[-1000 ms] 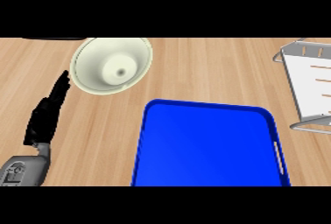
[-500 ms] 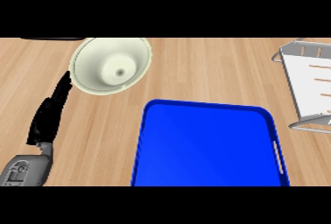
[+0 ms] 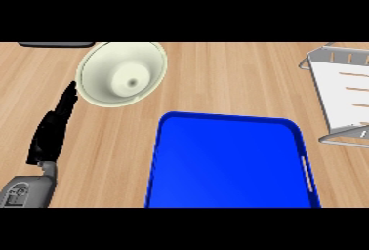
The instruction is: Pick the bell pepper from the tray and place it in the tiered basket
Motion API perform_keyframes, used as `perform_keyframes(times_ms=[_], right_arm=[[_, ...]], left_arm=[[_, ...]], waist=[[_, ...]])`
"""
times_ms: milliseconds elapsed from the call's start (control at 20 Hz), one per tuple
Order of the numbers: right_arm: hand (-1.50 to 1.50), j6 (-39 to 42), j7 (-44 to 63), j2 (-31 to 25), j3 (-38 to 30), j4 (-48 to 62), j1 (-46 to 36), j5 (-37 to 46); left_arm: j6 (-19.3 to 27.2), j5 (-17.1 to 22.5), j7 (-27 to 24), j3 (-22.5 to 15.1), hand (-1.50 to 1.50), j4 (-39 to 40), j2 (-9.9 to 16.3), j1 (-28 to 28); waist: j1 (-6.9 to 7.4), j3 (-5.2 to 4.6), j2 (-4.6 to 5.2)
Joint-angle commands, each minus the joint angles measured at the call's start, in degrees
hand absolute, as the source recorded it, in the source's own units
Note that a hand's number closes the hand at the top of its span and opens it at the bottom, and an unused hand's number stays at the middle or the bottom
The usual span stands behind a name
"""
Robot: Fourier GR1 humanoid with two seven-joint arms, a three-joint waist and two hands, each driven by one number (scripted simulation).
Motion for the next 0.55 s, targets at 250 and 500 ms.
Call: perform_keyframes(times_ms=[250, 500], right_arm=[[-1.50, 3.4, 13.8, 20.3, -1.4, -25.2, 0.8, 9.2], [-1.50, 7.2, 12.5, 22.7, 6.0, -35.9, 2.8, 11.6]], left_arm=[[-0.6, 0.6, -0.3, 0.9, 0.00, -0.2, 0.6, 2.2], [-0.3, -0.1, 0.2, -0.3, 0.00, 0.3, -0.6, 0.3]], waist=[[-1.66, -0.06, -1.24], [-0.20, -0.06, -1.08]])
